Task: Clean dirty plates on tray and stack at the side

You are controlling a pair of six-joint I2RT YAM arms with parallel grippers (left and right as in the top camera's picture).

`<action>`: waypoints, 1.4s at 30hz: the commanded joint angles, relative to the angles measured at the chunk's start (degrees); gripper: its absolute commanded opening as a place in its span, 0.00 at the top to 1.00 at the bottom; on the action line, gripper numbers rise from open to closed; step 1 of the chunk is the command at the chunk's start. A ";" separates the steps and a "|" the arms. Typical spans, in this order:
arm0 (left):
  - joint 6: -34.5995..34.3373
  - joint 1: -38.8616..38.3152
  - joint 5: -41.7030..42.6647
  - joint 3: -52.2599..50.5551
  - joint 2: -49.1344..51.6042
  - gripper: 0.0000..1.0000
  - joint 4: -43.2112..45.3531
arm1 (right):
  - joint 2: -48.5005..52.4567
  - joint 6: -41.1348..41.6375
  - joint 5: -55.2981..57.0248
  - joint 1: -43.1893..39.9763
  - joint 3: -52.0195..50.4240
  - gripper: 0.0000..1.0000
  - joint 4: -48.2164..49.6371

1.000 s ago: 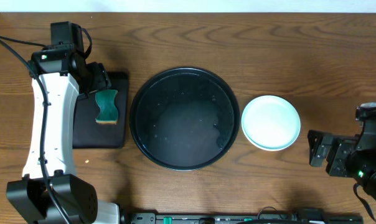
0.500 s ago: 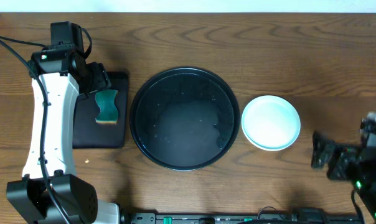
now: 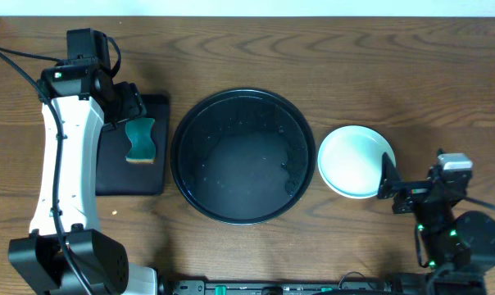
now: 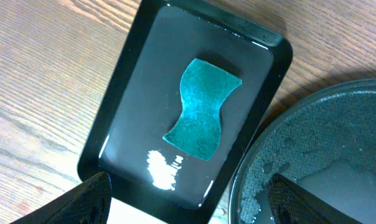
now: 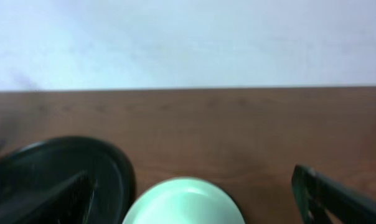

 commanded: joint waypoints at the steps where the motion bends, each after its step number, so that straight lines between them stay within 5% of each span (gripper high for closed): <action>1: -0.48 0.35 -0.09 0.37 0.42 0.20 -0.15 | -5.05 -0.50 -2.25 -0.68 -8.33 0.01 7.52; 12: -0.50 0.35 -0.09 0.37 0.42 0.20 -0.15 | -17.42 -0.50 -2.25 -0.02 -24.00 0.01 18.47; 42: -0.48 0.35 -0.09 0.37 0.42 0.20 -0.15 | -18.53 -0.50 -2.21 1.25 -26.67 0.01 15.52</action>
